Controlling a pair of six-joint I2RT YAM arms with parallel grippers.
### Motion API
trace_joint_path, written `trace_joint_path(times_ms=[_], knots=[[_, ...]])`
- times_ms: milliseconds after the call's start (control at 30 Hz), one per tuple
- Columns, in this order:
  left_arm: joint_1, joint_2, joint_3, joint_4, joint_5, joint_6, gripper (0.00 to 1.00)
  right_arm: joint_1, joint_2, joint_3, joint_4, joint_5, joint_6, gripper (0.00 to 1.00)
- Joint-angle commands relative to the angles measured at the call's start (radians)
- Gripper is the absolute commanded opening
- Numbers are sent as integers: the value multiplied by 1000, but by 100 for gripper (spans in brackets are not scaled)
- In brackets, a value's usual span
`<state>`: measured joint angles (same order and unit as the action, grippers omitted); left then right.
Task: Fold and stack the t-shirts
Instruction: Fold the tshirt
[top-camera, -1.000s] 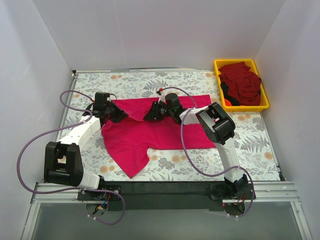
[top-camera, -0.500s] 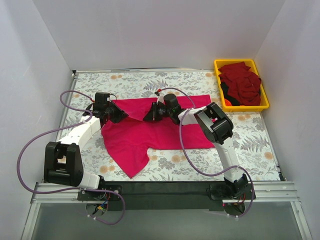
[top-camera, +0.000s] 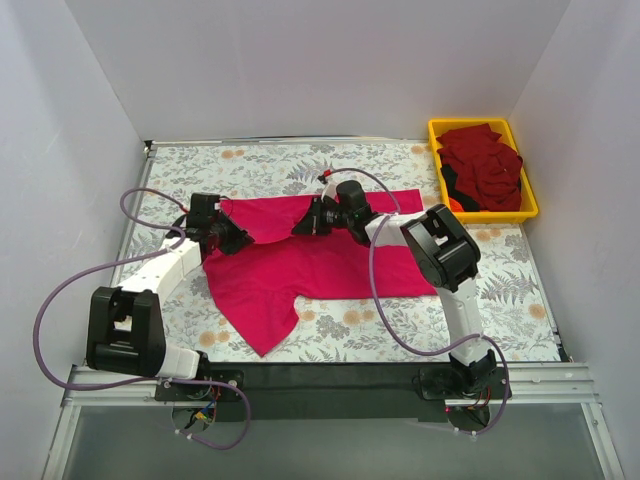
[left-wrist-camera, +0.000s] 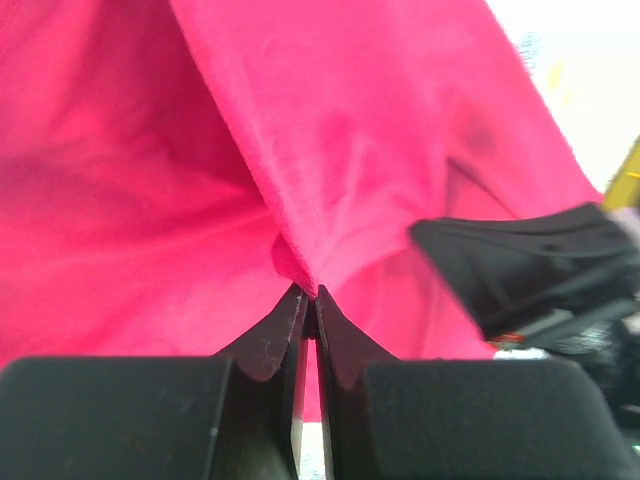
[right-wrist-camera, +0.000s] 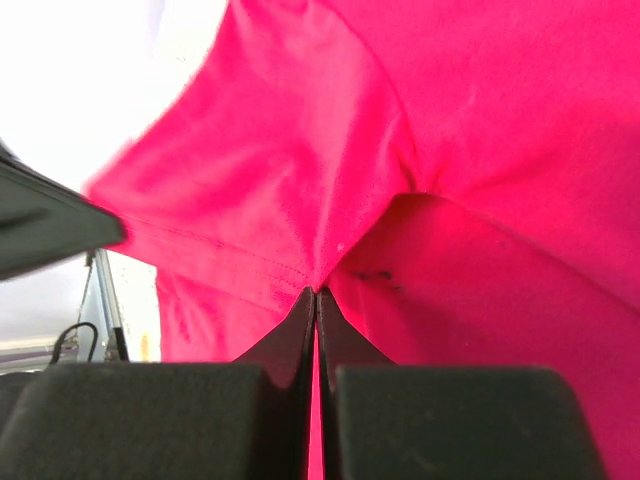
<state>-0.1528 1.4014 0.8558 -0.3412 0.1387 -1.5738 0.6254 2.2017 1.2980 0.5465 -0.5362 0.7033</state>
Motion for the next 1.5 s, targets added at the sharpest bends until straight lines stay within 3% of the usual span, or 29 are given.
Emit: trace_joint_path(times_ms=[0,467,533,567,667,700,833,1067,1167,1467], knots=[[-1,-44,-34,-15,-22,5,8,-15,-62,1,-23,-31,-5,1],[-1,-104,-166,-15,-100,-63,9,-16,6,57,-138,-77,-27,1],[-1,-105,-172,-15,-105,-66,11,-16,7,67,-145,-77,-36,8],[-1,-107,-172,-15,-106,-65,16,-16,3,70,-161,-74,-44,18],[-1,-111,-156,-18,-119,-46,30,-32,-33,70,-213,-48,-94,32],[-1,-116,-149,-25,-137,-37,45,-41,-49,70,-232,-27,-134,39],[16,-105,-63,-38,-214,26,65,-108,-154,89,-382,65,-283,50],[90,106,165,16,-263,123,67,-335,-232,75,-488,137,-401,53],[113,260,277,34,-274,143,61,-407,-226,84,-491,145,-416,51],[136,565,532,45,-366,195,51,-497,-162,126,-490,188,-429,48]])
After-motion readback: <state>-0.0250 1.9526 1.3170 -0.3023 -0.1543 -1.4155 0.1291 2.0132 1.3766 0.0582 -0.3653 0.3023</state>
